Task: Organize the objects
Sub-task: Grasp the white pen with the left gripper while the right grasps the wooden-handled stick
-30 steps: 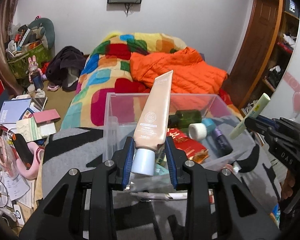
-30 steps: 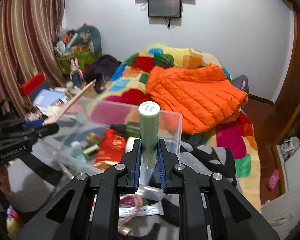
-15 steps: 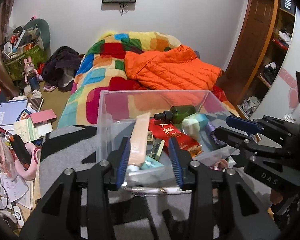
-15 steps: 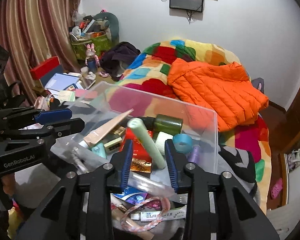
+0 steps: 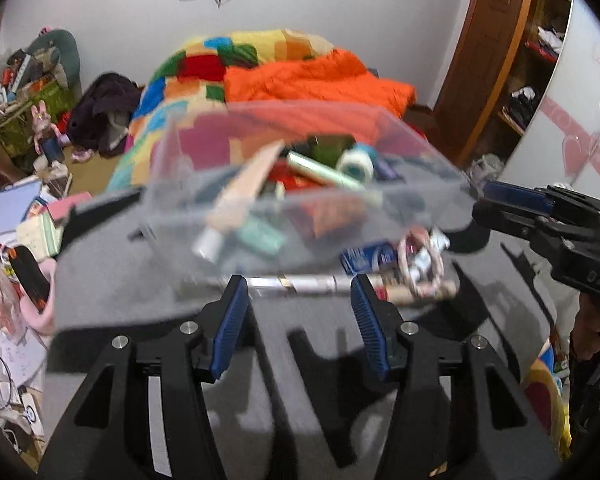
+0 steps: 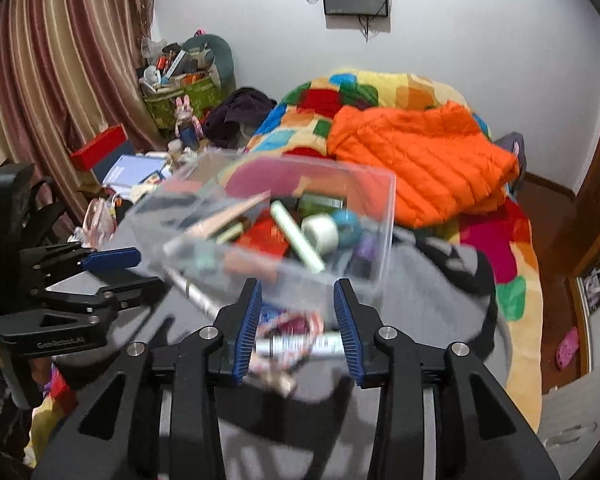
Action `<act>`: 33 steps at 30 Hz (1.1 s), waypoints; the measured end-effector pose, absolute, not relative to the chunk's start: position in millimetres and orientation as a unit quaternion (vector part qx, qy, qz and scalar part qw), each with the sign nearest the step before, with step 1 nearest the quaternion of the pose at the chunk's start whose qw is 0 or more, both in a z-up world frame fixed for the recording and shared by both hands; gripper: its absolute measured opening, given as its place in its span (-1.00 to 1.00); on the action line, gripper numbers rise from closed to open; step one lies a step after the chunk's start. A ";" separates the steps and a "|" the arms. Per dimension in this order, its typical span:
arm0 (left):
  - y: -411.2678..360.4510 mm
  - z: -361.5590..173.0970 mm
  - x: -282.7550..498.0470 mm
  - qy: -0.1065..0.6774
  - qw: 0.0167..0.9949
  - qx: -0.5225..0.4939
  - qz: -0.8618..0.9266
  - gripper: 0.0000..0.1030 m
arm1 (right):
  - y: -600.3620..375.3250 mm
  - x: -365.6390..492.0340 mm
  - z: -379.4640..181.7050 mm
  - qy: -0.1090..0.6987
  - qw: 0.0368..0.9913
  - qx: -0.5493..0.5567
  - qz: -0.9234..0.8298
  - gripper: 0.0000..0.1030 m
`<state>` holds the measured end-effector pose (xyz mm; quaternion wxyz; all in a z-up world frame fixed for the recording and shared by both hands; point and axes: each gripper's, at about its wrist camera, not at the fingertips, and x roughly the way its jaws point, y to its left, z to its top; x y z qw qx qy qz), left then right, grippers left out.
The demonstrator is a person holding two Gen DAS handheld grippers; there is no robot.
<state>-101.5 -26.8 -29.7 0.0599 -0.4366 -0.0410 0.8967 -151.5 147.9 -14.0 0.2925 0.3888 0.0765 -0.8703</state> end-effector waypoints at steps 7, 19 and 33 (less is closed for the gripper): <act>-23.1 -55.7 -94.4 -0.041 0.051 -0.467 0.882 0.04 | 140.7 -143.9 -60.3 0.095 0.311 0.442 -0.836 -0.29; -15.3 -45.7 -130.2 0.043 0.097 -0.480 0.871 0.04 | 129.3 -146.5 -82.8 0.094 0.346 0.452 -0.817 -0.48; 12.6 -66.0 -161.5 0.134 0.170 -0.521 0.826 0.13 | 172.0 -123.3 -74.8 0.089 0.322 0.454 -0.826 -0.65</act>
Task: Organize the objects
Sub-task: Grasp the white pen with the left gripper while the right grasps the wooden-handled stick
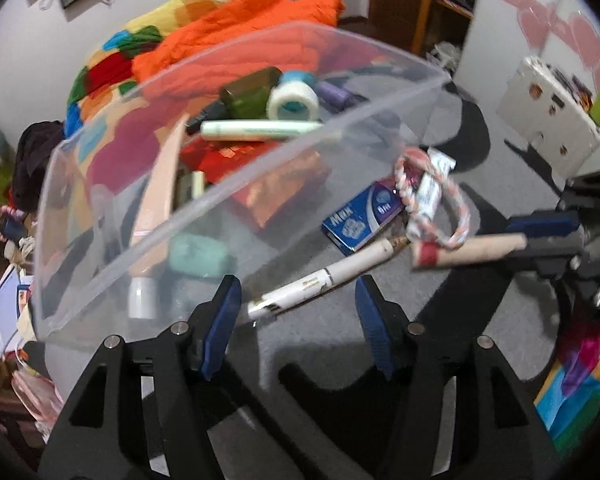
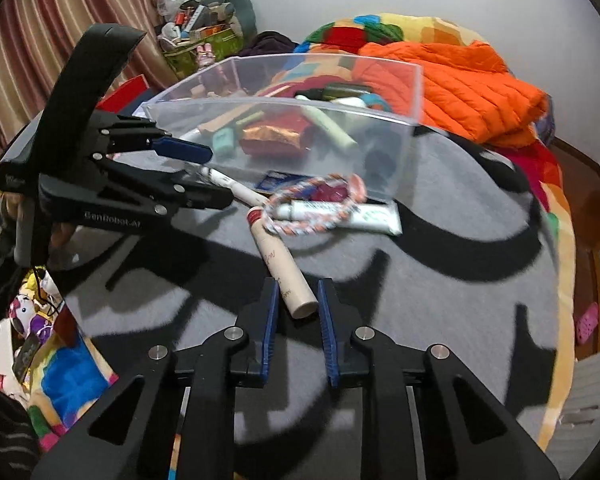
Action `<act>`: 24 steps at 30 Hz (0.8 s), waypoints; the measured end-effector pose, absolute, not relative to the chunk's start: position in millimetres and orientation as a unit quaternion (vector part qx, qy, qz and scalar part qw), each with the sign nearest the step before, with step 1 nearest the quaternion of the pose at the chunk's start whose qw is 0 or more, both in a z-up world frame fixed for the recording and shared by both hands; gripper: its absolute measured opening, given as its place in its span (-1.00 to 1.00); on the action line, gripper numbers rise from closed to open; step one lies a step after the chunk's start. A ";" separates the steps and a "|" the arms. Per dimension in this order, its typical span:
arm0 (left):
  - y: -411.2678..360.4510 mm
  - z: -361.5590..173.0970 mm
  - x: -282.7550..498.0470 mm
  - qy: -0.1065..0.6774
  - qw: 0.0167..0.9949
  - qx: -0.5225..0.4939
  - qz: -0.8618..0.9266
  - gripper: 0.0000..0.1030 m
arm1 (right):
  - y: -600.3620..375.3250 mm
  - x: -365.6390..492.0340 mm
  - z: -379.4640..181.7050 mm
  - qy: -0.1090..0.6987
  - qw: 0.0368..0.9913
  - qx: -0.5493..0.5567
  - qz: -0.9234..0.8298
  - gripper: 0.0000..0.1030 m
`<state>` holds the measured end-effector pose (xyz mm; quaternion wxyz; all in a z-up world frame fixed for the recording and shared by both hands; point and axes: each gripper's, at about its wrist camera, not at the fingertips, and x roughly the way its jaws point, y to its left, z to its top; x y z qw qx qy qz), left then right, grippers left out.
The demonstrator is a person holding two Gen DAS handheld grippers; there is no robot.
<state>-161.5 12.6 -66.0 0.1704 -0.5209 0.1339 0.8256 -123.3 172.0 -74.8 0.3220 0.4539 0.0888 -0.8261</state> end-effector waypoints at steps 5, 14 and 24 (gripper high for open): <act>3.3 -67.0 -162.6 0.084 0.182 -0.542 0.816 -0.04 | 189.6 -117.9 -72.6 0.080 0.313 0.465 -0.824 -0.65; -0.1 -59.7 -121.3 0.065 0.170 -0.548 0.816 -0.66 | 177.1 -128.7 -70.4 0.086 0.329 0.459 -0.821 -0.45; 7.5 -58.9 -94.9 0.049 0.161 -0.534 0.828 -0.73 | 154.6 -130.6 -84.8 0.104 0.315 0.447 -0.831 -0.50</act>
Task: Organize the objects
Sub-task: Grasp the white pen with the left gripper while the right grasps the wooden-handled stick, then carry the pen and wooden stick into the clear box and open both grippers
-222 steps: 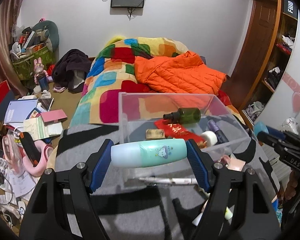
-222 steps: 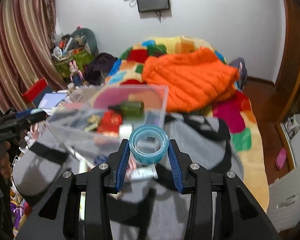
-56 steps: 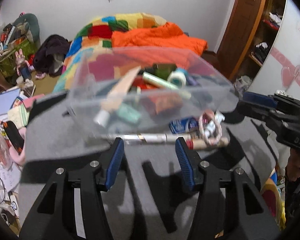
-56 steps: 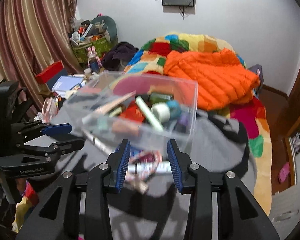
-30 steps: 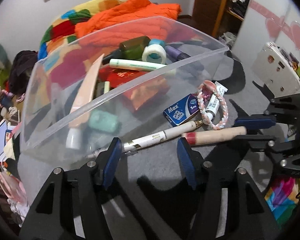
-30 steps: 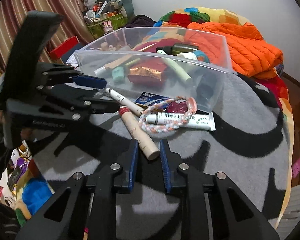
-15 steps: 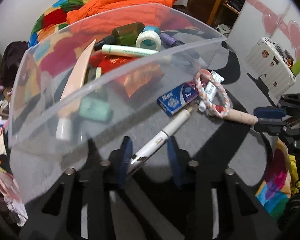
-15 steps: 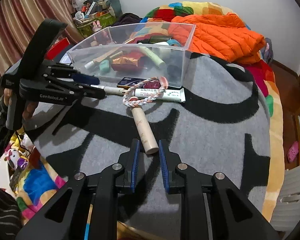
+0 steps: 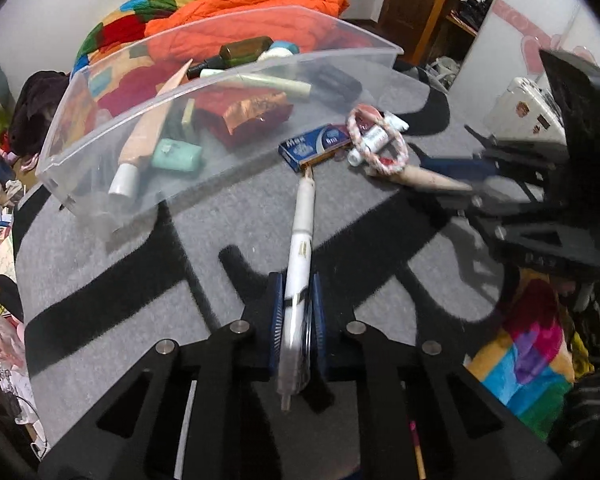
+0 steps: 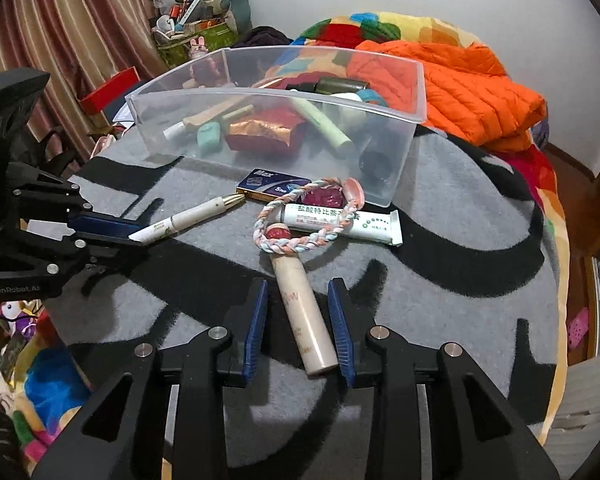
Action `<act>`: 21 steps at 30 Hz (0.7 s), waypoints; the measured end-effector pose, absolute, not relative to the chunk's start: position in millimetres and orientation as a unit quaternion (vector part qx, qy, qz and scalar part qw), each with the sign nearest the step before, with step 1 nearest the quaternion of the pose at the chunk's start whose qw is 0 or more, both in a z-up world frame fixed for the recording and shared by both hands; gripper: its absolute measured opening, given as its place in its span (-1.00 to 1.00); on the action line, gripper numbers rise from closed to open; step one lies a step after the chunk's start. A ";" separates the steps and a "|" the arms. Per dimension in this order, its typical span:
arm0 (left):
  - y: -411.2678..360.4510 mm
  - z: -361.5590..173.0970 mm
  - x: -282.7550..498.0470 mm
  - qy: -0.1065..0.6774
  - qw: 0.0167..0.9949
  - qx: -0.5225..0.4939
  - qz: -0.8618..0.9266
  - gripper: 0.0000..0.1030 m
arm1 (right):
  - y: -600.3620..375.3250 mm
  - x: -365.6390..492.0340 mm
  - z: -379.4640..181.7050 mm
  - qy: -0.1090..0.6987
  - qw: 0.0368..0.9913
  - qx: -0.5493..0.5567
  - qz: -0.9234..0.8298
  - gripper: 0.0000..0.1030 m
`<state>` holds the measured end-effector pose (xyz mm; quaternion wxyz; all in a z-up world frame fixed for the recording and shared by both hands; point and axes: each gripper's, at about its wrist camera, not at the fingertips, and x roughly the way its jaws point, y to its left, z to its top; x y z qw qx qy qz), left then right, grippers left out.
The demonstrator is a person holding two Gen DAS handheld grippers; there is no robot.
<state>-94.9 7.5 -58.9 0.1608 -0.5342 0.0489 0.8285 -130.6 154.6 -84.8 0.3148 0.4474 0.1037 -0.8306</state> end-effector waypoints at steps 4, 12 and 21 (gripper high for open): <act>13.4 -61.7 -109.1 0.046 0.156 -0.522 0.837 -0.73 | 152.3 -125.0 -83.3 0.092 0.316 0.450 -0.830 -0.73; 5.1 -61.9 -106.2 0.016 0.156 -0.504 0.850 -0.80 | 147.3 -105.2 -75.8 0.072 0.334 0.445 -0.828 -0.73; -14.6 -43.4 -74.9 -0.027 0.121 -0.467 0.875 -0.80 | 142.0 -101.4 -46.4 0.044 0.347 0.413 -0.841 -0.73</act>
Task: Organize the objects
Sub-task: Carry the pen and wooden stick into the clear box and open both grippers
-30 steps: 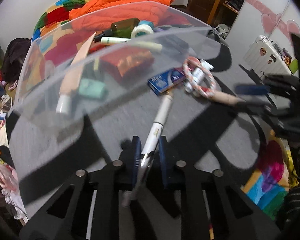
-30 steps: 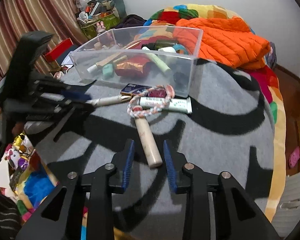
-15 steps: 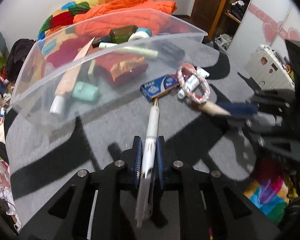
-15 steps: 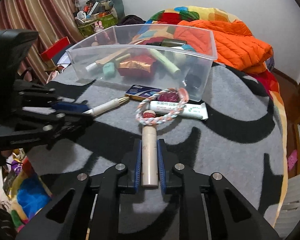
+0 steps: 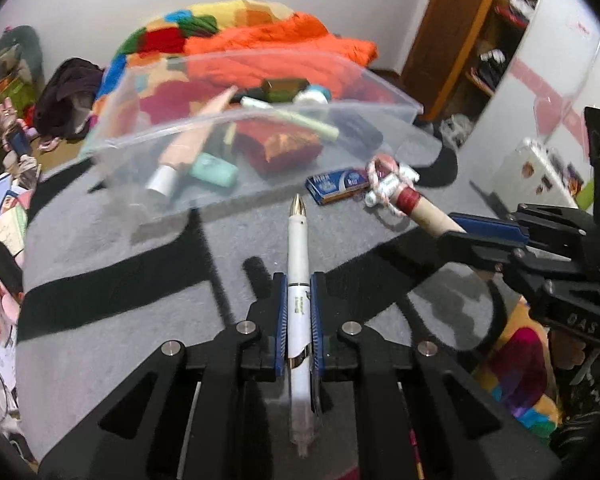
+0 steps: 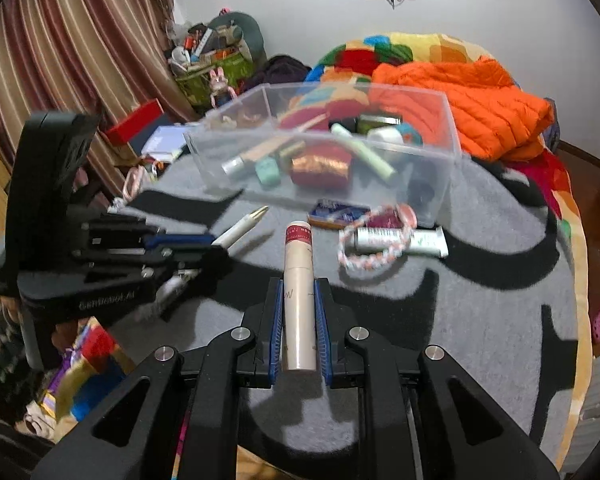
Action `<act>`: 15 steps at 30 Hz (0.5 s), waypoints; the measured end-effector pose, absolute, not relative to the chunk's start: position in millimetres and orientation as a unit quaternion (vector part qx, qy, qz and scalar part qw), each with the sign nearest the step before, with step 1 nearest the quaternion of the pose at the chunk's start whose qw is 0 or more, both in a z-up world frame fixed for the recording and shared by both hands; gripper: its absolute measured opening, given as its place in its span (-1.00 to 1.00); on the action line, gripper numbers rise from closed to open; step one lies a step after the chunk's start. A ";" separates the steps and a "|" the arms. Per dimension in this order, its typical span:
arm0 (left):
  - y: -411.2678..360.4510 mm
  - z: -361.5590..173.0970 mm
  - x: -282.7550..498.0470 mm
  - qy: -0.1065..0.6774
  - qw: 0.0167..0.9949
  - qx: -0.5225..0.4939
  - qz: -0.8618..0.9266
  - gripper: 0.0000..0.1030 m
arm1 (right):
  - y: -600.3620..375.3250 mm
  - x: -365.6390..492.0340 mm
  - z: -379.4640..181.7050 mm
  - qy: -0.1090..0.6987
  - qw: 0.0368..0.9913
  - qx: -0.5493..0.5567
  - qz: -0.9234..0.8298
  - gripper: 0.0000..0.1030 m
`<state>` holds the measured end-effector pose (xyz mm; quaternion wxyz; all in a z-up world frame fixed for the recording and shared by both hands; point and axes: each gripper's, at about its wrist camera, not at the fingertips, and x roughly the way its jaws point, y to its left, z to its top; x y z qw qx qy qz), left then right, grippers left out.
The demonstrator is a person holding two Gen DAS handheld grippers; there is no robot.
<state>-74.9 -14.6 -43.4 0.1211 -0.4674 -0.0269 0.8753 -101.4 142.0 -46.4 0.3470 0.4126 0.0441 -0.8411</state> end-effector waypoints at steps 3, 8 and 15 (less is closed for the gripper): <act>-18.9 -29.5 -67.6 -0.032 0.108 -0.445 0.889 -0.80 | 141.0 -105.5 -34.7 0.035 0.347 0.398 -0.848 -0.73; -30.4 -3.8 -63.2 -0.052 0.092 -0.408 0.907 -0.80 | 138.2 -115.0 -16.2 0.026 0.340 0.373 -0.863 -0.73; -37.9 32.0 -64.5 -0.052 0.073 -0.354 0.931 -0.80 | 134.9 -130.7 5.7 0.023 0.325 0.345 -0.880 -0.73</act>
